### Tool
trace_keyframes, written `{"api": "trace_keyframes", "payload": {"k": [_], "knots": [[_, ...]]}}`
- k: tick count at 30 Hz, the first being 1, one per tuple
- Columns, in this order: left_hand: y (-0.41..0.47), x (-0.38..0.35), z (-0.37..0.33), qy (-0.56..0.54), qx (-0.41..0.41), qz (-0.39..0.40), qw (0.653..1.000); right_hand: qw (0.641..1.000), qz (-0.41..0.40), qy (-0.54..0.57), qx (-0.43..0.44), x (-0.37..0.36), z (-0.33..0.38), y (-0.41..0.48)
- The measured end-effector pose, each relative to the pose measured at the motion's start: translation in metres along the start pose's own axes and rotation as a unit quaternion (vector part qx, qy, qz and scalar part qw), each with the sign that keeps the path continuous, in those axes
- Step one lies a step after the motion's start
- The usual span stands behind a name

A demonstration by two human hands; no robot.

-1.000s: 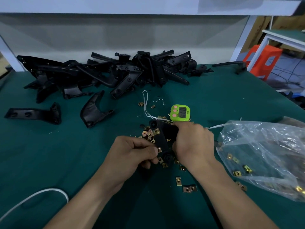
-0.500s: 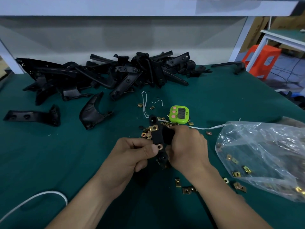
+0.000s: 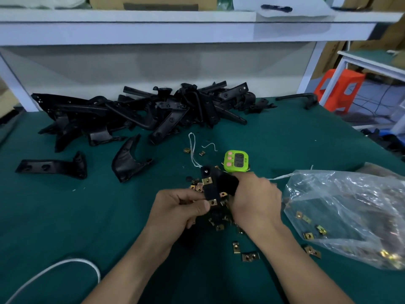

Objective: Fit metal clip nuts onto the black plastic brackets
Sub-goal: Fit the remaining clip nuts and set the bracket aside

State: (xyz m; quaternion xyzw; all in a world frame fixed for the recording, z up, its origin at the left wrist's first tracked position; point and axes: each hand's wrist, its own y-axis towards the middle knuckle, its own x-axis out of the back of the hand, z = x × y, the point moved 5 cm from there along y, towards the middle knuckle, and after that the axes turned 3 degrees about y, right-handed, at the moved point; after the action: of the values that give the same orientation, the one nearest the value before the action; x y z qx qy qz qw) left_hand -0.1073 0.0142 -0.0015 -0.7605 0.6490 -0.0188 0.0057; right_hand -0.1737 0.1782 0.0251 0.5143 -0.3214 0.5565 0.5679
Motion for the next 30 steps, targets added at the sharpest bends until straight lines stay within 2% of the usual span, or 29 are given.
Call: {"api": "trace_keyframes", "payload": {"k": [1, 3, 7, 12, 14, 17, 21, 24, 27, 30], "knots": [[0.000, 0.001, 0.000, 0.040, 0.004, -0.022, 0.999, 1.000, -0.011, 0.001, -0.008, 0.004, -0.003, 0.001], [-0.003, -0.001, -0.001, 0.113, -0.004, -0.053, 0.992, 0.999, 0.015, 0.038, -0.019, 0.010, -0.006, 0.000], [-0.006, 0.000, -0.010, 0.121, -0.034, -0.112, 0.986, 0.967, 0.132, 0.217, -0.003, 0.019, -0.004, -0.009], [-0.003, -0.044, -0.035, 0.146, -0.092, -0.038, 0.984, 0.892, 0.189, 0.408, -0.050, 0.051, -0.022, -0.038], [0.000, -0.066, -0.048, 0.153, -0.115, -0.028, 0.981, 0.862, 0.185, 0.466, -0.079, 0.067, -0.037, -0.052], [0.006, -0.107, -0.063, 0.162, -0.117, 0.006, 0.980, 0.829, 0.157, 0.521, -0.132, 0.087, -0.077, -0.075], [0.003, -0.193, -0.082, 0.177, -0.135, 0.122, 0.967, 0.810, 0.077, 0.548, -0.192, 0.111, -0.142, -0.116], [-0.003, -0.267, -0.092, 0.226, -0.155, 0.198, 0.941, 0.742, -0.020, 0.614, -0.269, 0.126, -0.194, -0.147], [-0.002, -0.344, -0.098, 0.268, -0.154, 0.244, 0.919, 0.668, -0.076, 0.655, -0.344, 0.133, -0.241, -0.168], [0.008, -0.408, -0.107, 0.211, -0.087, 0.297, 0.927, 0.605, -0.152, 0.667, -0.408, 0.151, -0.304, -0.148]]}}
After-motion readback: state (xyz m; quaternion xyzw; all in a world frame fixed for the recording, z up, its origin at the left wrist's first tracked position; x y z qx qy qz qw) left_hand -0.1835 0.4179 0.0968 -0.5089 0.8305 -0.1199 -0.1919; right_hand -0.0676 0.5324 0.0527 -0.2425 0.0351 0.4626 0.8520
